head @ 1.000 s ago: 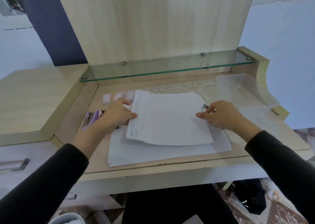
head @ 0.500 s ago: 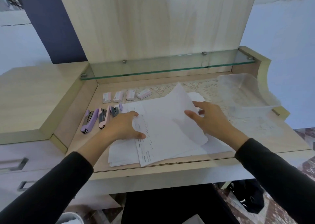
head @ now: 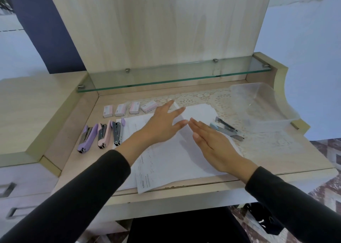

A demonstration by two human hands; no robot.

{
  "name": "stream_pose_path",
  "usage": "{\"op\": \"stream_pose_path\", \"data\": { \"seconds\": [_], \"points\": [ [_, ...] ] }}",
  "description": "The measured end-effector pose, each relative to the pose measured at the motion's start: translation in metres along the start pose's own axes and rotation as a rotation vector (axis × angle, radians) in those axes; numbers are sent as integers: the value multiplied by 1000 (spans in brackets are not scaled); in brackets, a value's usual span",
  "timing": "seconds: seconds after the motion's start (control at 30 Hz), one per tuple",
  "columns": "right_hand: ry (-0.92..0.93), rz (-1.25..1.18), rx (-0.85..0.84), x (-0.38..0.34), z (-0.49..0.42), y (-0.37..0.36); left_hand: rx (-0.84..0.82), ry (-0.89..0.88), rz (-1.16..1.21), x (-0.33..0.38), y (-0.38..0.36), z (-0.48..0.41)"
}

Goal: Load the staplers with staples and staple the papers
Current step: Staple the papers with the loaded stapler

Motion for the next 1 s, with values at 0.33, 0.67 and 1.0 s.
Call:
{"op": "stream_pose_path", "data": {
  "seconds": [0.33, 0.67, 1.0],
  "points": [
    [119, -65, -60, 19, 21, 10, -29, -44, -28, -8, -21, -3],
    [162, 306, -144, 20, 28, -3, -138, -43, -46, -4, -44, -10],
    [137, 408, -179, 28, 30, -4, -220, -37, -172, -6, -57, -18]
  ]
}}
Point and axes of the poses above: each hand's wrist, its own z-axis away from the middle knuckle, its own y-axis out of the back of the hand, x = y × z, the point moved 8 cm from there along -z, towards the middle knuckle, and after that the axes turned 12 degrees about -y, right-handed, at the moved point
